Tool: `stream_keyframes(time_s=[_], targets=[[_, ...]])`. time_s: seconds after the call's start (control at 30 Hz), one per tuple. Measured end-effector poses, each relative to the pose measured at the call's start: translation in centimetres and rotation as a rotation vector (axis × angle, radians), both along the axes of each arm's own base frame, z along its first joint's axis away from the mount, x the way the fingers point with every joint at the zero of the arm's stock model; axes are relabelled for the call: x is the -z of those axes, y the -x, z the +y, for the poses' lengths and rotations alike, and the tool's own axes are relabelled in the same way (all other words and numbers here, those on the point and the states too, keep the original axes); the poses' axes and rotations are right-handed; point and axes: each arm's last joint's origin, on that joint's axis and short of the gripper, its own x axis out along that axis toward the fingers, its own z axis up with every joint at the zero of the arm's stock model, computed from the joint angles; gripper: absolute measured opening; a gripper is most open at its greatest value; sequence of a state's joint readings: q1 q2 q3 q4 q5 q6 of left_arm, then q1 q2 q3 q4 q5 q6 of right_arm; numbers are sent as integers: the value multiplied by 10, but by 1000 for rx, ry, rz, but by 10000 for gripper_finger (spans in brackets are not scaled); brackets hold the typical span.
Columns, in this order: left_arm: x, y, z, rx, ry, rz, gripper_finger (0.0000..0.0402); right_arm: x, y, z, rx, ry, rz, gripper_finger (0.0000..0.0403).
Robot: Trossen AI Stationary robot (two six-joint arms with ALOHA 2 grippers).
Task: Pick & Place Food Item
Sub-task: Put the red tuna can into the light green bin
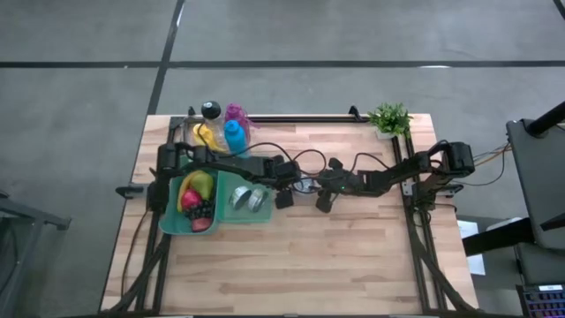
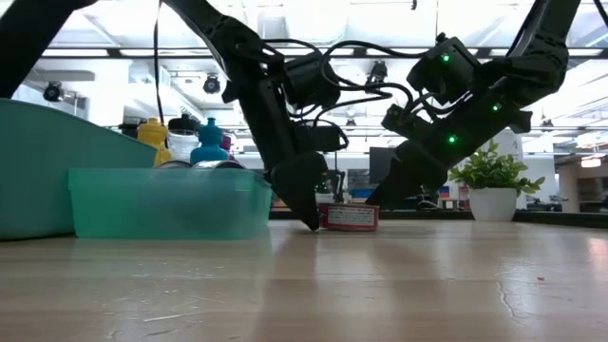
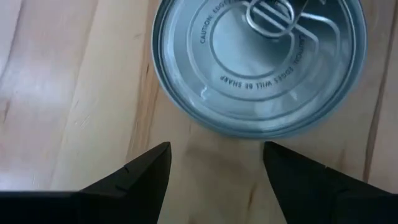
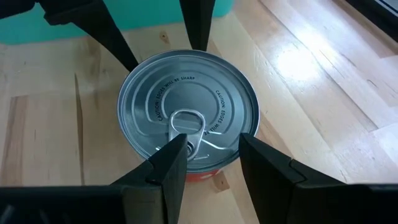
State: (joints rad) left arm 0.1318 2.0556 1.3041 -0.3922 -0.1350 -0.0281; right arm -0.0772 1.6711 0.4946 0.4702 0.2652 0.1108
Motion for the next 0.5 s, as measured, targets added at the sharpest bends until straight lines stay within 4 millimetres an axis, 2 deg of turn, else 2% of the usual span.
stream_keyframes(time_s=[0.5], targets=[[-11,-4,1,3,-15,-71,264,1,2,0,5,0,9,147]])
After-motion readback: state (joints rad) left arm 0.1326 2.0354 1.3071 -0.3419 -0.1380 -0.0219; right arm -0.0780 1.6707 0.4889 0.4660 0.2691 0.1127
